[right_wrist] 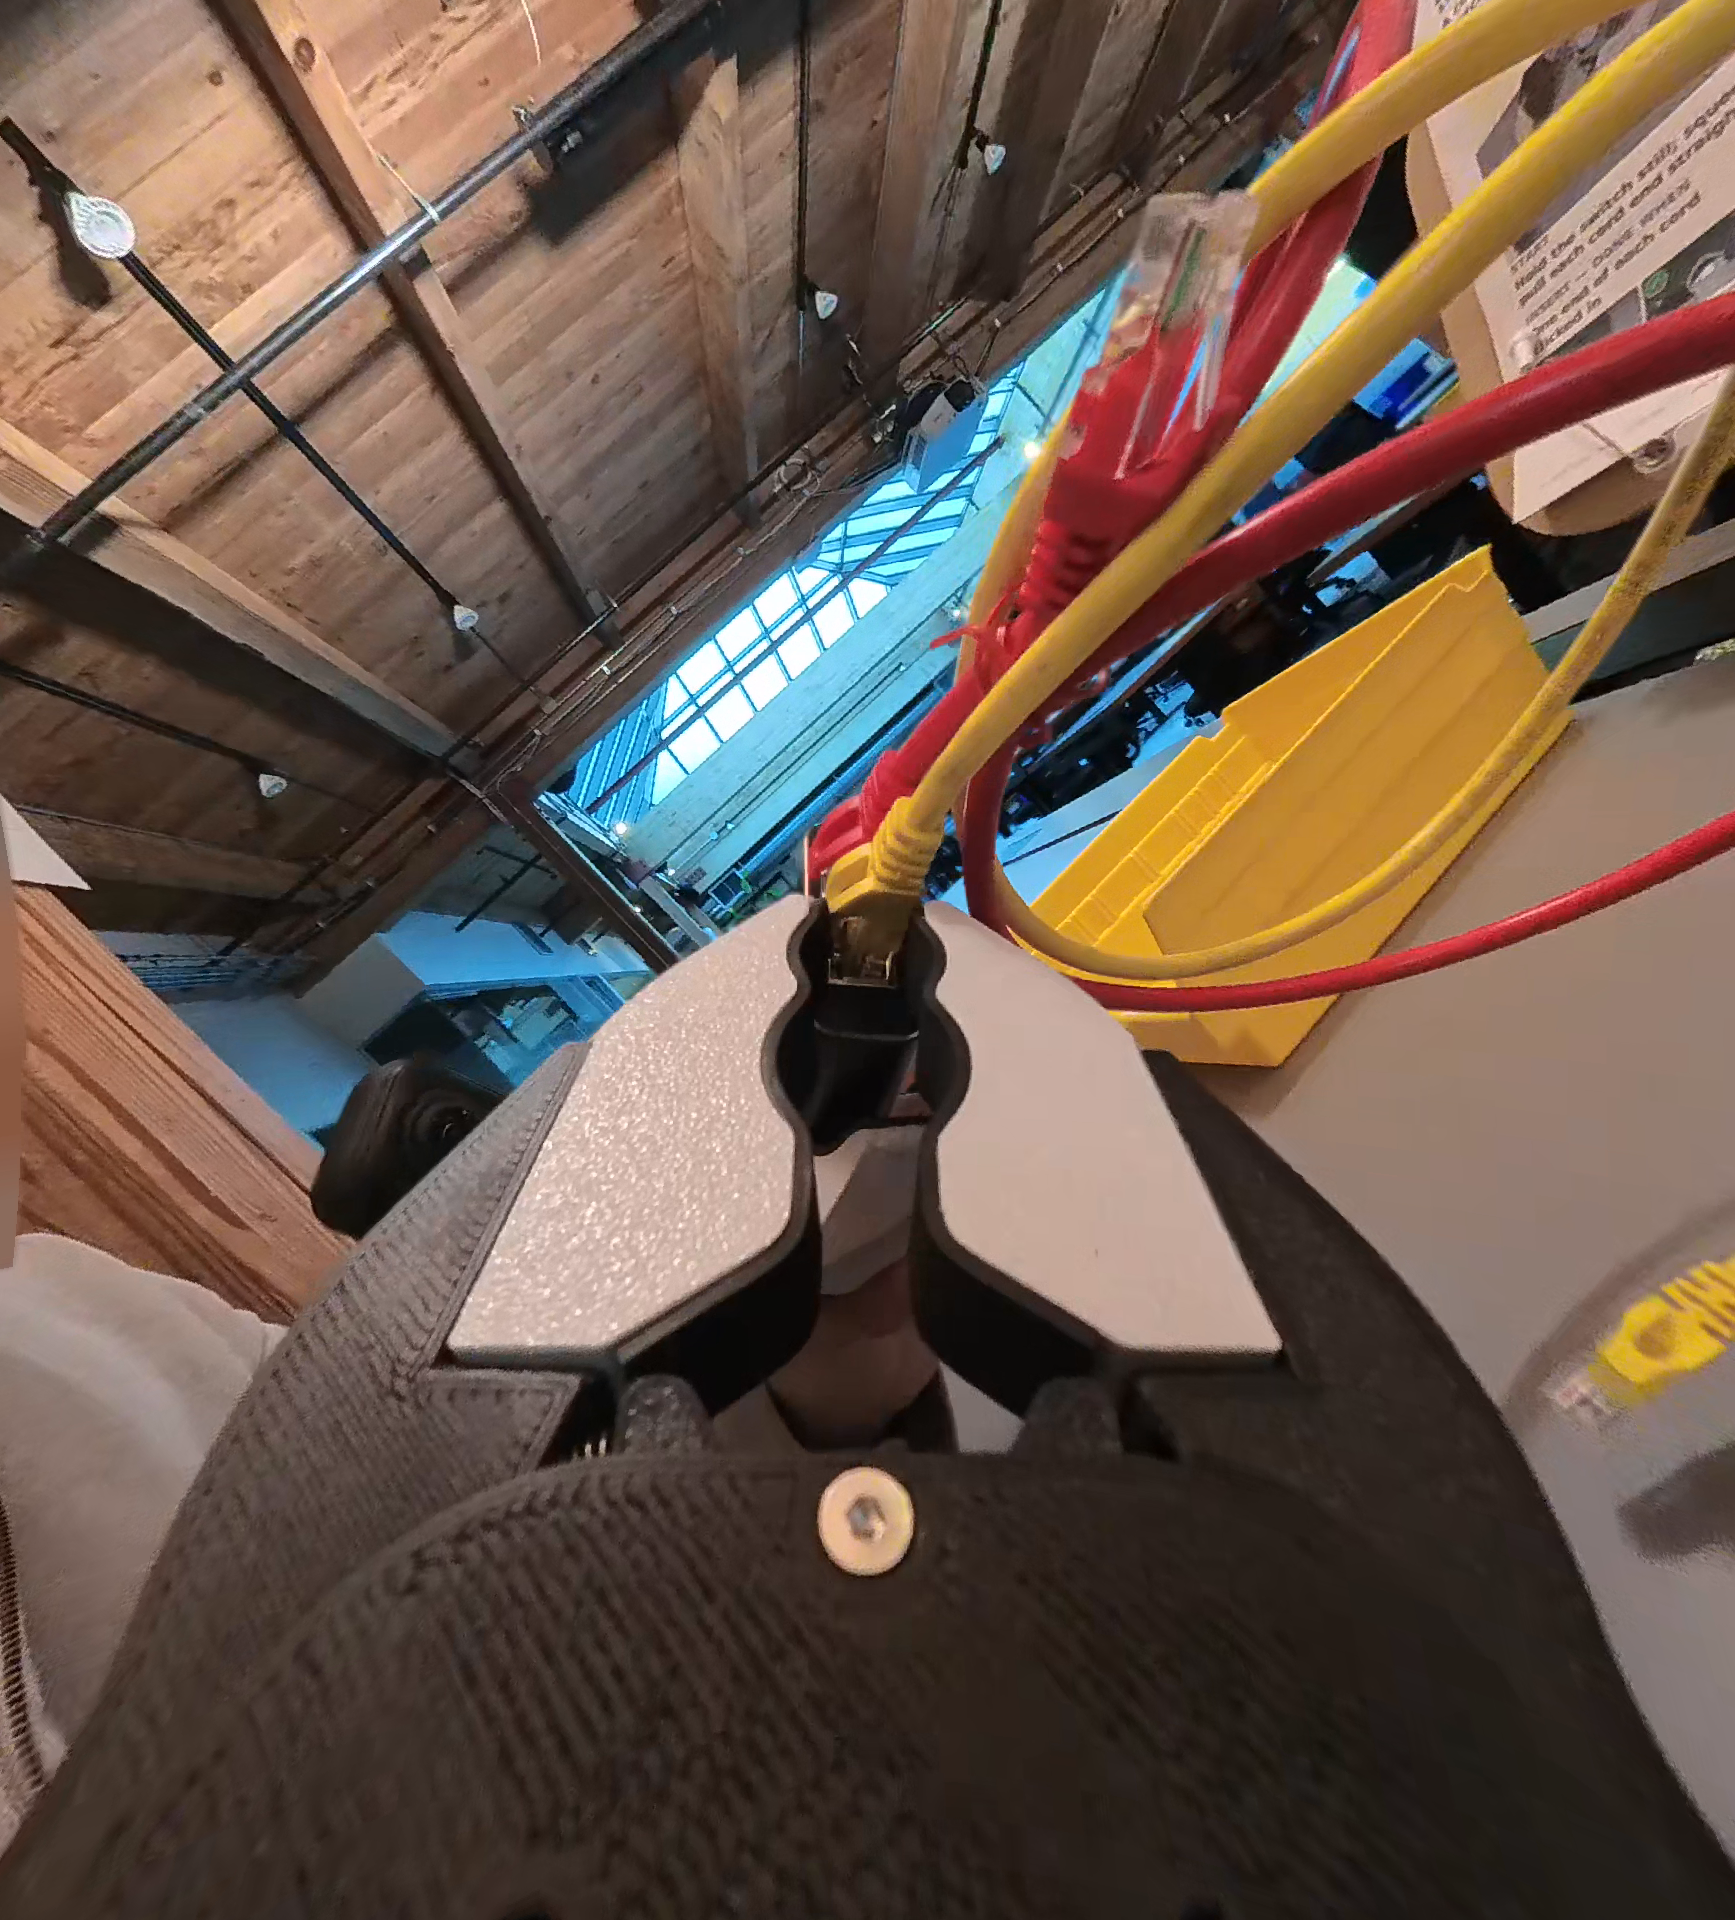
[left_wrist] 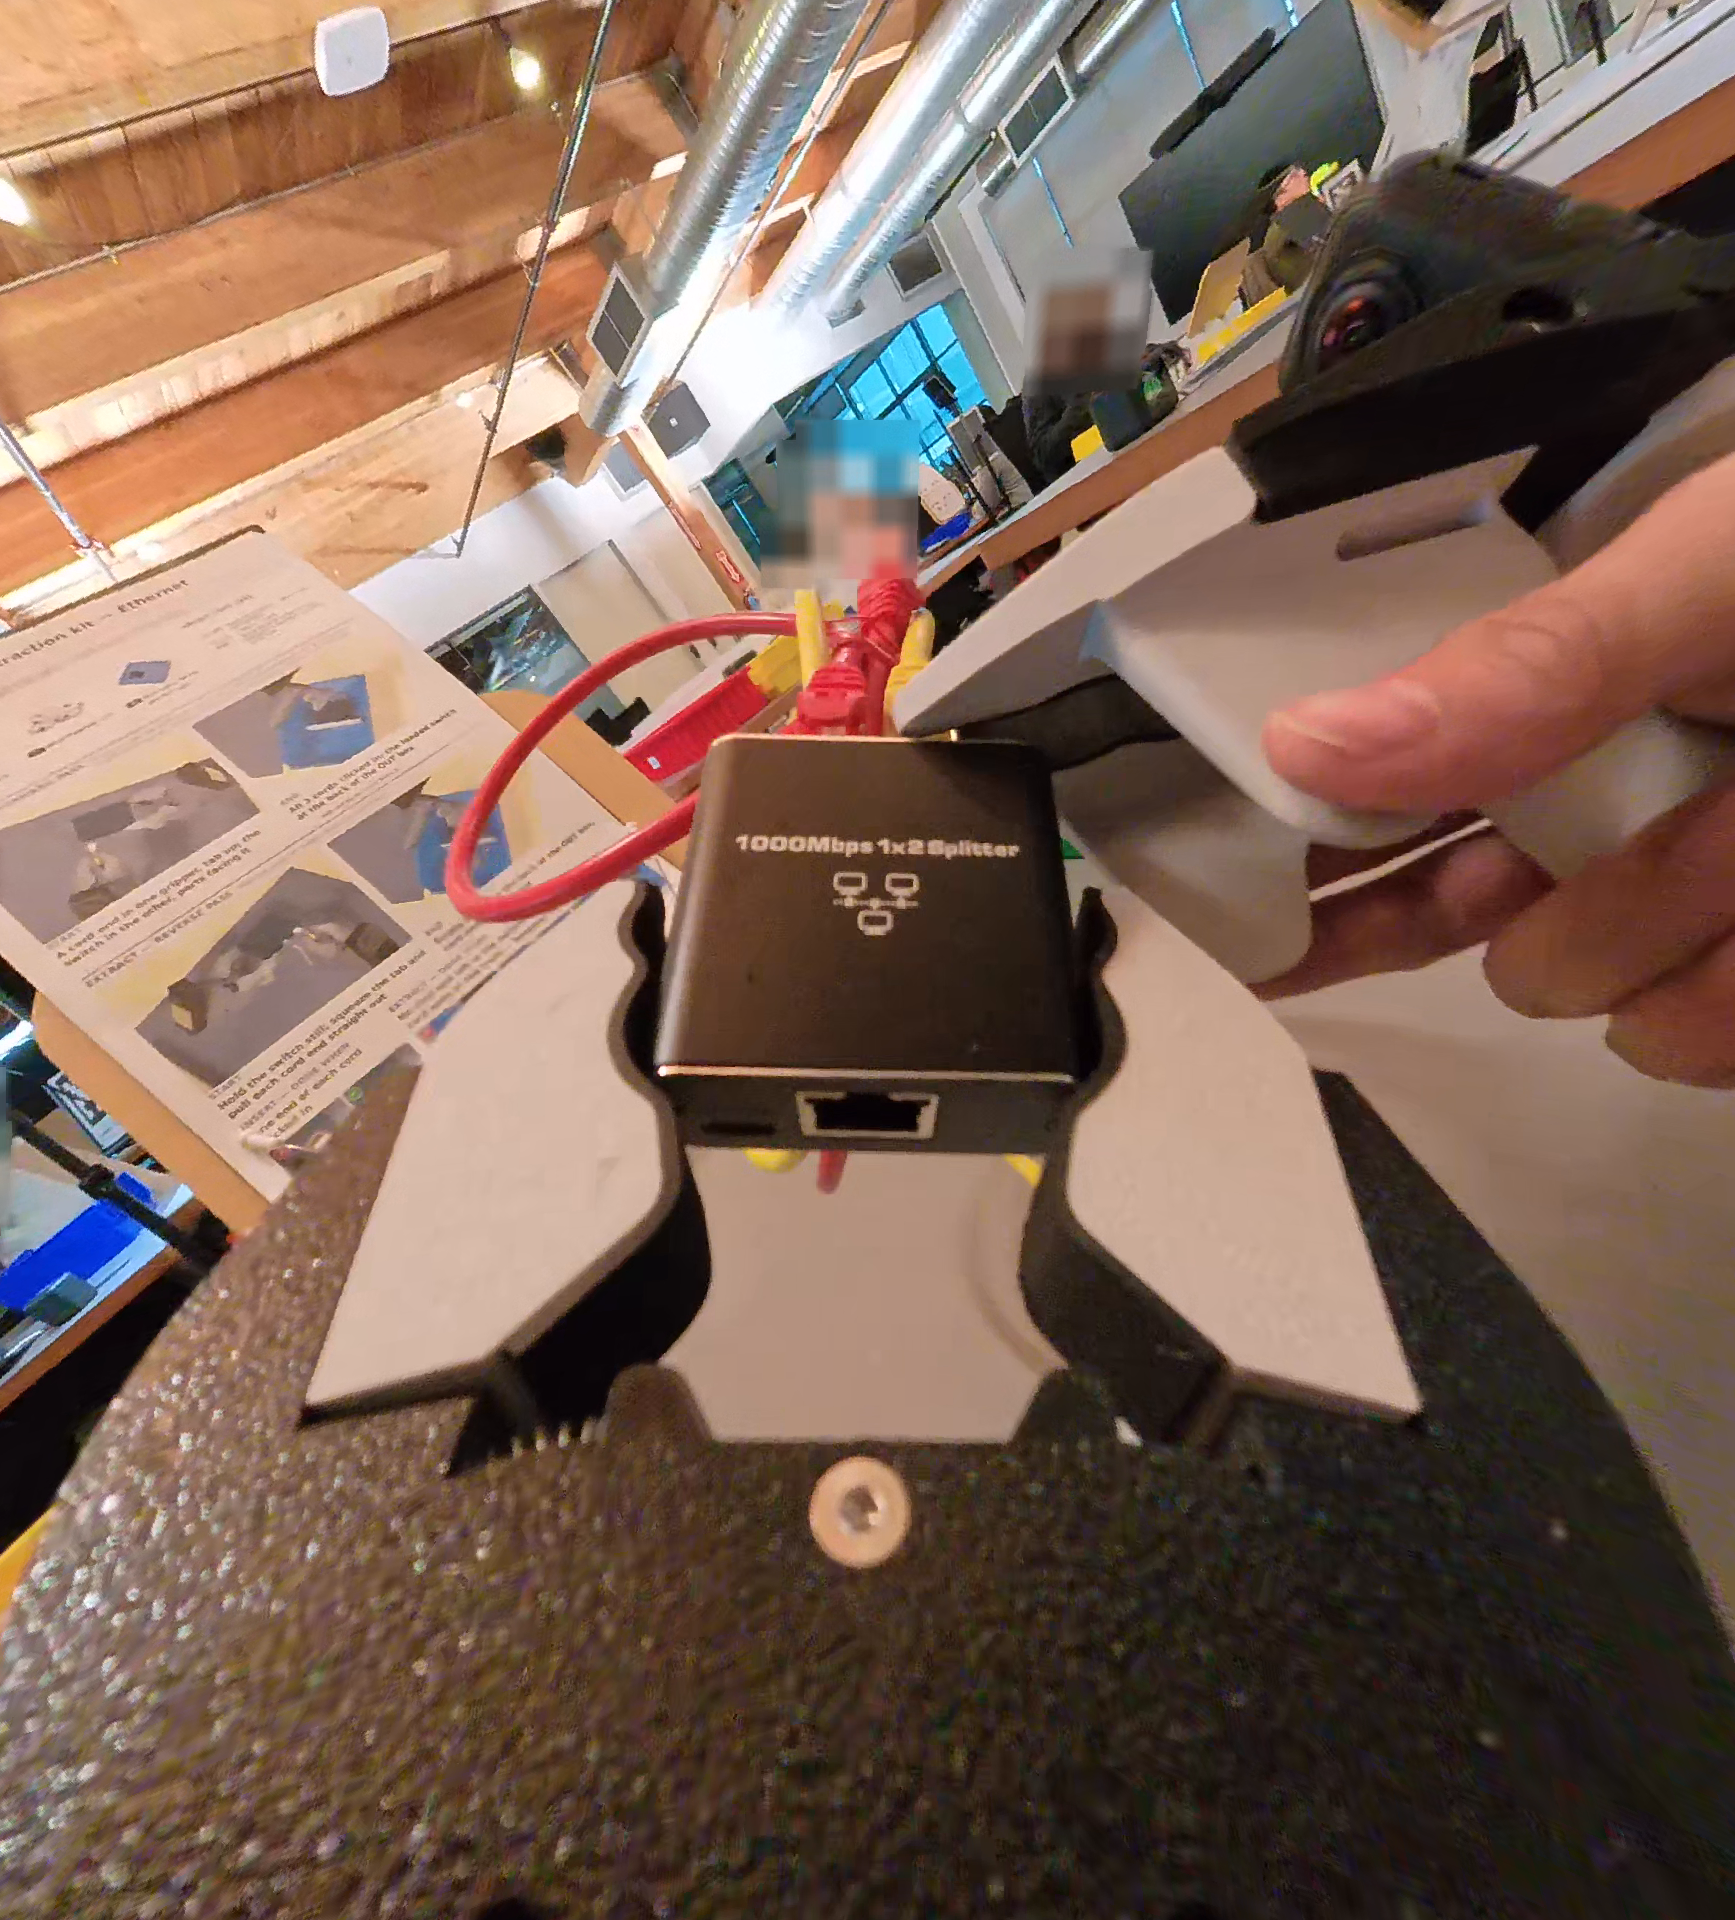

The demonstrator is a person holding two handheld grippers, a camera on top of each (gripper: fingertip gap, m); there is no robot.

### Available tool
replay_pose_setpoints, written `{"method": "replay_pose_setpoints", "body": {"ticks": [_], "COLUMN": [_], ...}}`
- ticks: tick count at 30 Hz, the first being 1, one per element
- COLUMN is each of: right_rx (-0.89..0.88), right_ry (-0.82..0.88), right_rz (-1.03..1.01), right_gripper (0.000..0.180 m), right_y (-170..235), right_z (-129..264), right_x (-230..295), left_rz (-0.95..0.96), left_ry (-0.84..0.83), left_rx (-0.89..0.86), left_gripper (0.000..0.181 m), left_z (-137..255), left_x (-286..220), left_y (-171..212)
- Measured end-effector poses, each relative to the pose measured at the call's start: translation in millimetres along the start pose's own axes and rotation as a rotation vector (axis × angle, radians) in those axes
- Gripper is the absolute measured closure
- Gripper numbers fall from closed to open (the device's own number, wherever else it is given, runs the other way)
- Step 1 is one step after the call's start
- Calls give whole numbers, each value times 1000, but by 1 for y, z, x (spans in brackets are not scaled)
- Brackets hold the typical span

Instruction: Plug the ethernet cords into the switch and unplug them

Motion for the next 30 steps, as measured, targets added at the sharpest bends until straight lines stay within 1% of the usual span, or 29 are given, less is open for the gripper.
{"method": "replay_pose_setpoints", "body": {"ticks": [11,19,26,30], "right_rx": [-2,-39,-22,32], "right_ry": [-12,-40,-14,23], "right_rz": [12,-48,-21,57], "right_gripper": [165,166,166,166], "right_y": [-2,0,1,4], "right_z": [-1,-6,-9,-9], "right_x": [5,2,-2,-6], "left_rz": [-27,-20,1,15], "left_ry": [-13,-17,-24,-23], "left_rx": [-21,-24,-10,6], "left_gripper": [106,106,106,106], "left_z": [2,3,2,2], "left_x": [1,4,7,7], "left_y": [-6,-3,1,7]}}
Point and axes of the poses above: each gripper's, where its closed fingertips meet, z back along the fingers, y out of its underside, x = y × z across the jaws, the point moved 3 cm from there along z, back along the fingers, and after that the axes turned 11 degrees about z, right-handed, at the moved point
